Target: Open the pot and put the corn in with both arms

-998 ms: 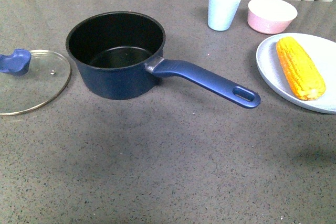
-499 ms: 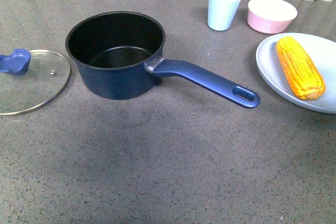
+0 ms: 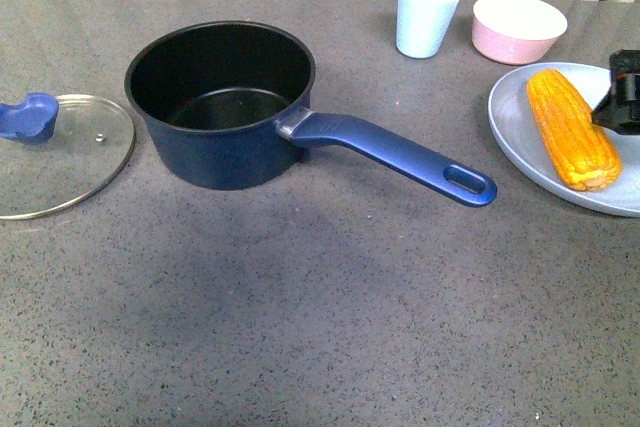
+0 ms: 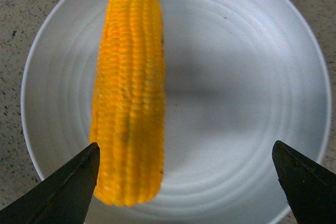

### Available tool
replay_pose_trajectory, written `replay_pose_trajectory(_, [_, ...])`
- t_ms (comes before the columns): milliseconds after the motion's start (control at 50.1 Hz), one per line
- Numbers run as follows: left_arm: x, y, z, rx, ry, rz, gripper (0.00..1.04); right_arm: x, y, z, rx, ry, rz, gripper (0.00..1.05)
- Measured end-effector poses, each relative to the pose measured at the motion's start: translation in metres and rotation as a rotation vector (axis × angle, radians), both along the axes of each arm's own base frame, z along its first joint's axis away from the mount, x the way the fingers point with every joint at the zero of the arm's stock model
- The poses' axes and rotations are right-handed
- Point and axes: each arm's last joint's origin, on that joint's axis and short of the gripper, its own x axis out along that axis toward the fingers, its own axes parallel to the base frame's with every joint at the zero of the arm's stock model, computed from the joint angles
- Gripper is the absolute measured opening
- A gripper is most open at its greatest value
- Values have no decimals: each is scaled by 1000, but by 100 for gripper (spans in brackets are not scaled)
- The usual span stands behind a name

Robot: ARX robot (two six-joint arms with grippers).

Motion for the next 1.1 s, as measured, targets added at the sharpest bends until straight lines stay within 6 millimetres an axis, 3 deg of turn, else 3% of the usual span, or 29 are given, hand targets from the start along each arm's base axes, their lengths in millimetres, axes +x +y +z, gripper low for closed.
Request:
replay_pose_trajectory(359, [0, 0, 0, 0, 0, 0, 96, 29, 21, -18, 47, 47, 1, 96])
replay_pose_trajectory(679, [0, 0, 0, 0, 0, 0, 96, 34, 24, -32, 50, 82, -14, 95])
replay_pose_trajectory(878, [0, 0, 0, 0, 0, 0, 96, 34, 24, -33, 57, 87, -20, 70])
replay_pose_trajectory(978, [0, 0, 0, 0, 0, 0, 96, 34, 23, -34, 79, 86, -25, 49])
replay_pose_trajectory(1098, [0, 0, 0, 0, 0, 0, 96, 31, 21, -33, 100, 82, -29, 33])
